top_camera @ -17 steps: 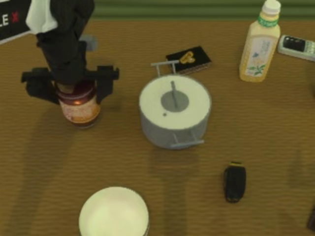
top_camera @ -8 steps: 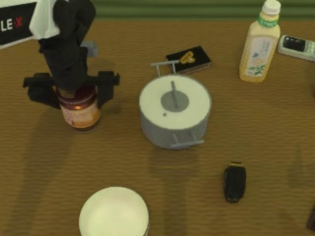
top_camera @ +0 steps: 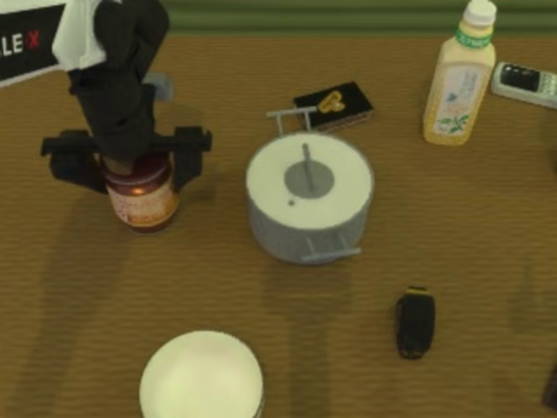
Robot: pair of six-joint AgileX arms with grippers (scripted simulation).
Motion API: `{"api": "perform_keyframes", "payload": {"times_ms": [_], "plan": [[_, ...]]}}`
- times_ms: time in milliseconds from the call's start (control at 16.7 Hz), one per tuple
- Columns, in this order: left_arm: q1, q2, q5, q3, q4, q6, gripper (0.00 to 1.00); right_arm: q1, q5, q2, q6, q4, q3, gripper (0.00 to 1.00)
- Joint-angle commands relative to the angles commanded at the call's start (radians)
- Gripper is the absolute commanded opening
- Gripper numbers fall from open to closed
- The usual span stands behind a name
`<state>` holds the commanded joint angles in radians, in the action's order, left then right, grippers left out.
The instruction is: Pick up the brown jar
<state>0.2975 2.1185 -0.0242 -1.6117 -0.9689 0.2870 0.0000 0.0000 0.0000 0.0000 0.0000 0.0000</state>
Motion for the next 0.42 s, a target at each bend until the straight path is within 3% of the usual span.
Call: {"api": "perform_keyframes", "payload": {"times_ms": [120, 420], "plan": [[0.0, 0.0, 0.0, 0.0, 0.0, 0.0, 1.0, 0.0, 0.0, 0.0, 0.0, 0.0, 0.0, 1.0], [0.0, 0.0, 0.0, 0.0, 0.0, 0.0, 1.0, 0.0, 0.0, 0.0, 0.0, 0.0, 0.0, 1.0]]}}
